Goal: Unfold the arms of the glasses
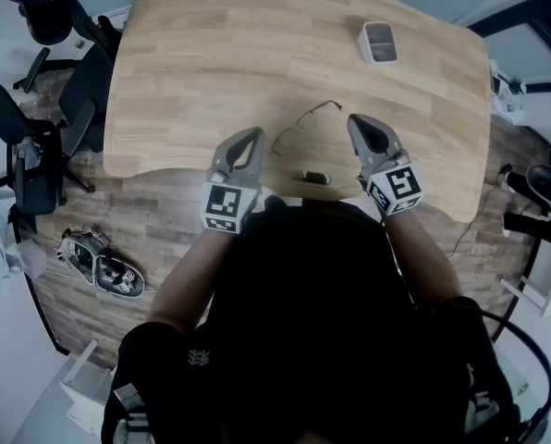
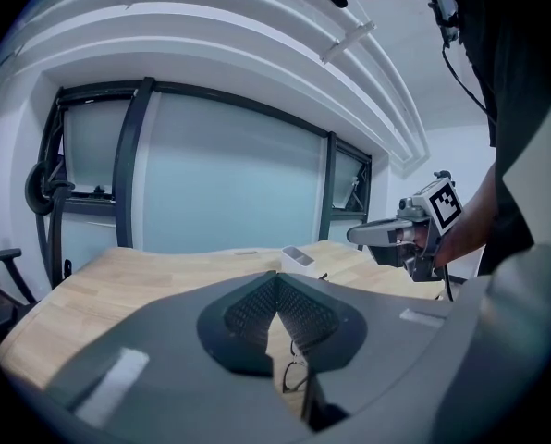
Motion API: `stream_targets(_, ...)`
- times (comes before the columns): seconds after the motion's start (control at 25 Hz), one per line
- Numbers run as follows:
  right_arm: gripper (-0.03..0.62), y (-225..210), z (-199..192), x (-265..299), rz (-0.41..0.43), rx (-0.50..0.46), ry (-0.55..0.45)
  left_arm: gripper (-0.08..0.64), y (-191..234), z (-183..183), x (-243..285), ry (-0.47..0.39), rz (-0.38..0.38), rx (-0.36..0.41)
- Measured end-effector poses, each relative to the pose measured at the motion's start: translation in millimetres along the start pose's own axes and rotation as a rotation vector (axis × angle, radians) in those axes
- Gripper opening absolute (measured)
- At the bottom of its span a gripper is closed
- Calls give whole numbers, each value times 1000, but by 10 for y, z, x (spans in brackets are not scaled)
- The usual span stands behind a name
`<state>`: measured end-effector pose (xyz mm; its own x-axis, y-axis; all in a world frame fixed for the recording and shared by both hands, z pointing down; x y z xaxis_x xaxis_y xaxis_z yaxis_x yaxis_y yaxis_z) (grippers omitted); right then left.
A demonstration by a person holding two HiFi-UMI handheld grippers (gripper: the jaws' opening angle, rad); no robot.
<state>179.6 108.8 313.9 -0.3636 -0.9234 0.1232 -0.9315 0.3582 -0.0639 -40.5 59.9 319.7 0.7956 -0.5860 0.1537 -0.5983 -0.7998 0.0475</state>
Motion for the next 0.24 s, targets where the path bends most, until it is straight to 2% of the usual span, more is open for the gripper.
stream_targets(0.24,2,-50,34,10,-12,0,-12,6,-11,14,58,1,-13,5)
Point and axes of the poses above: the fingertips, and each gripper's own axes: x forward along the fingers, y to its left, z out of its top, the point moved 4 cm from there along -x, backward along the fingers, and after that the axes turned 8 degrees about -y, right-handed, at the moved point
